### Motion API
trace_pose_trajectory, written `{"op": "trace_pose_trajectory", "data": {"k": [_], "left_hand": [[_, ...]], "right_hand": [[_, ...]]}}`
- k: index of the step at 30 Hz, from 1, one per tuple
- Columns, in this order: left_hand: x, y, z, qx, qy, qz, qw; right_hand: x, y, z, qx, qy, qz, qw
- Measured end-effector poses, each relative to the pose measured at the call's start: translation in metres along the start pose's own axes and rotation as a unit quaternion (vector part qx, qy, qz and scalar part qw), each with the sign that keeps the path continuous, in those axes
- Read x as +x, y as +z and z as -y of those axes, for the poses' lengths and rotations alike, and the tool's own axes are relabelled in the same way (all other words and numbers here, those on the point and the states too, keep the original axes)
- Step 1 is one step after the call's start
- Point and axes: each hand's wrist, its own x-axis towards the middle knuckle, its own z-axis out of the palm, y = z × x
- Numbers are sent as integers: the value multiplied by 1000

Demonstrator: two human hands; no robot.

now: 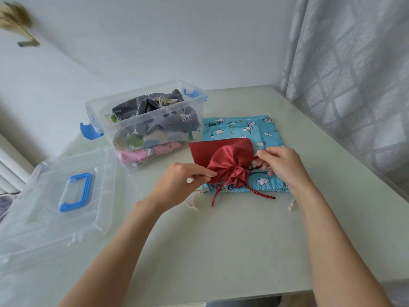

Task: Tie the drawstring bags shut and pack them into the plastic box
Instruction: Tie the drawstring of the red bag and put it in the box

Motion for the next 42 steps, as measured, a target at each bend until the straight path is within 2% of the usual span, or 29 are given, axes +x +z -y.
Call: {"op": "trace_pose_trajectory", "data": {"k": [3,5,7,10,13,16,18,20,22,24,27,31,36,38,40,42], "left_hand": [[-2,-5,-6,-27,-60,-67,996],[3,-14,-6,2,-51,-130,990],[17,-22,-3,28,-50,-146,988],[47,-19,6,66,-105,-55,991],[71,-9,13,156,-177,67,969],[79,-13,9,202,-187,29,961],[76,-23,7,145,-153,-44,977],[72,-40,3,20,-114,-96,989],[69,-65,0,-121,-87,-129,980],[66,-90,-1,-179,-64,-168,967],[62,-125,4,-148,-33,-236,960],[53,-164,26,-100,-28,-290,951],[39,-182,63,-2,-91,-282,955],[35,-181,74,76,-134,-257,954],[32,-181,80,139,-153,-248,946],[36,-183,80,147,-149,-230,950]], "right_hand": [[1,0,1,-41,-10,5,999],[-3,-1,9,-31,-73,2,997],[-9,-4,19,-50,-143,54,987],[-12,-1,26,-196,-171,175,950],[-10,16,25,-298,-110,214,924],[-4,18,24,-349,-114,162,916],[2,7,32,-331,-128,109,928],[10,-9,48,-264,-129,80,952],[23,-16,73,-164,-141,93,972],[38,-11,102,-72,-180,135,972],[68,18,148,7,-239,165,957],[112,79,195,38,-278,156,947],[141,146,196,-117,-355,93,923],[144,160,181,-174,-349,132,911],[147,163,168,-240,-323,244,882],[151,154,168,-246,-284,370,850]]}}
